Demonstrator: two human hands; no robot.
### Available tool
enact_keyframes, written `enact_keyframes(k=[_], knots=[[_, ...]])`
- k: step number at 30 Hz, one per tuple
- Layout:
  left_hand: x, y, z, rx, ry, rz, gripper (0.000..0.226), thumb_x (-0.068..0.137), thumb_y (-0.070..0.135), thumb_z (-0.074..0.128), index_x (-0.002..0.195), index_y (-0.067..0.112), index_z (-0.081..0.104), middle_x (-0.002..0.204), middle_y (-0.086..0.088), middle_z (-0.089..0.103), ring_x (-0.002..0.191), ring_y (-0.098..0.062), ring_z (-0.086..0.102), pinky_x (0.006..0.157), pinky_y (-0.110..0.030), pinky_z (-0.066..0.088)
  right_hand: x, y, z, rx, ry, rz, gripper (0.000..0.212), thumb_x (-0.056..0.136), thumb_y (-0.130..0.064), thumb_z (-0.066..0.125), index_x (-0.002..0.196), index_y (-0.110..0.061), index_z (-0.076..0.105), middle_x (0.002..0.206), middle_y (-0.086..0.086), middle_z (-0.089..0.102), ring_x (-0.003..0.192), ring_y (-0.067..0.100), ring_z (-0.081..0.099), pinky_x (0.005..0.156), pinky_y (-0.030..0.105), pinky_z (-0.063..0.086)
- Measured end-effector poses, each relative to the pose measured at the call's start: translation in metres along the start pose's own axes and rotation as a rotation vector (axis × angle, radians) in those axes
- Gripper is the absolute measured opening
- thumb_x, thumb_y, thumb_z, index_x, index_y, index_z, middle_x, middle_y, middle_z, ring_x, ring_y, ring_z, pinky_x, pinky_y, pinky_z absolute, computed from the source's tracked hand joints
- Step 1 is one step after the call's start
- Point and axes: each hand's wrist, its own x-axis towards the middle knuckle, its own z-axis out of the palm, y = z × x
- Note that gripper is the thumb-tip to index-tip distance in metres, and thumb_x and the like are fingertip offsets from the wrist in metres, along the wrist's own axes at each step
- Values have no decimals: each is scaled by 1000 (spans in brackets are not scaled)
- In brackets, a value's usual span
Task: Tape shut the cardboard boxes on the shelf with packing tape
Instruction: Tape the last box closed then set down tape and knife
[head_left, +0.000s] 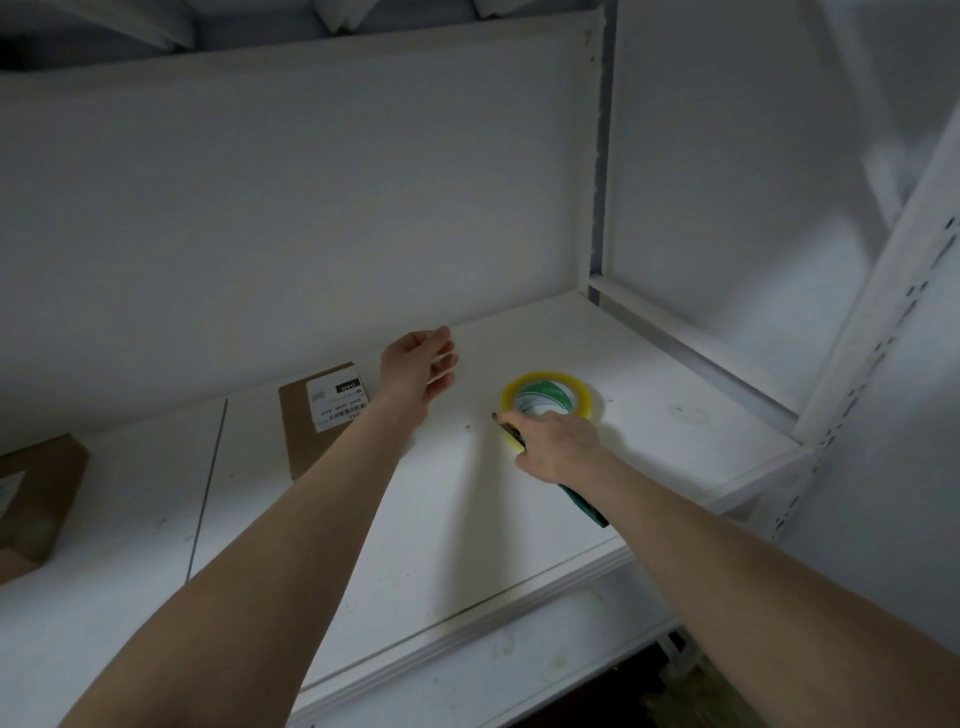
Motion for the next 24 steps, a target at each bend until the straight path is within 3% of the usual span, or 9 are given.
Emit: enact_keyframes(k=[13, 16, 20, 24], knots=[[-8, -4, -6, 18, 7, 4, 21, 92, 22, 63, 75, 20, 51, 76, 6, 62, 65, -7, 59, 56, -19, 46, 7, 10, 0, -212, 21, 34, 55, 99, -22, 40, 148, -44, 26, 123, 7, 59, 107, 28, 61, 71, 27, 37], [-11, -3, -5, 18, 2, 9, 20, 92, 22, 62, 76, 20, 51, 76, 7, 61, 65, -6, 59, 56, -18, 46, 6, 10, 3, -253, 29, 18, 57, 101, -19, 36, 150, -46, 21, 128, 7, 59, 112, 27, 60, 78, 27, 41], [-14, -3, -5, 17, 4, 10, 20, 92, 22, 62, 76, 20, 50, 76, 6, 61, 65, -6, 58, 56, -18, 46, -1, 12, 8, -219, 27, 50, 47, 106, -26, 28, 150, -41, 25, 127, 8, 61, 114, 27, 59, 76, 25, 36], [-17, -4, -6, 24, 12, 10, 19, 92, 23, 62, 77, 20, 51, 77, 6, 62, 65, -7, 59, 55, -18, 46, 1, 9, 20, -302, 18, 56, 67, 101, -10, 35, 153, -41, 7, 123, 6, 62, 111, 27, 61, 78, 28, 42]])
